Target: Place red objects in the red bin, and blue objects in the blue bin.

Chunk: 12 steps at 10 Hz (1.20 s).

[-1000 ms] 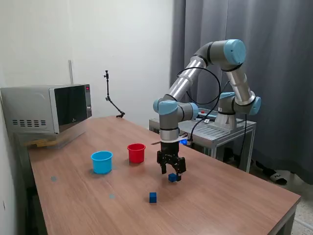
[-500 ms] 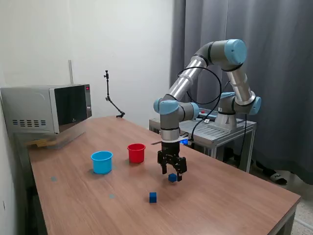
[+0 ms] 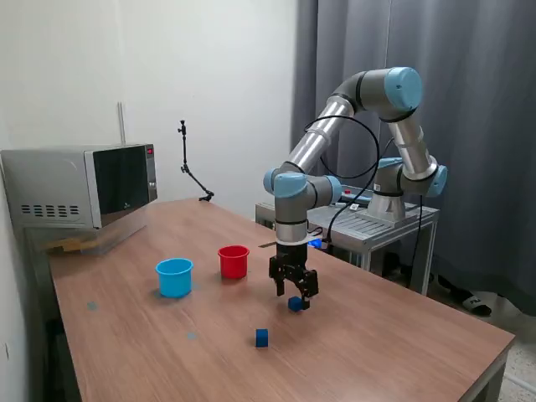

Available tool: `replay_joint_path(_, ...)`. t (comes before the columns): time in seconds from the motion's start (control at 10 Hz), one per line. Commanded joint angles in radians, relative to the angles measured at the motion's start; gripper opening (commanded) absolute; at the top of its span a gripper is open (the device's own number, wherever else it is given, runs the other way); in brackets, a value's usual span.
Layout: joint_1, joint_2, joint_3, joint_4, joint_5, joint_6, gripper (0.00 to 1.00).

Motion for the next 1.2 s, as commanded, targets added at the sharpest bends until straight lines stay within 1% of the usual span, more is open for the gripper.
replay_joint_path(0.0,0.000,-0.002,-0.001,0.000,-0.003,0.000,1.00)
replay_joint_path(0.3,0.003,-0.003,-0.017,0.002,-0.003,0.000,1.00)
replay_joint_path(1.1,0.020,-0.005,-0.011,0.002,-0.001,0.005,1.00)
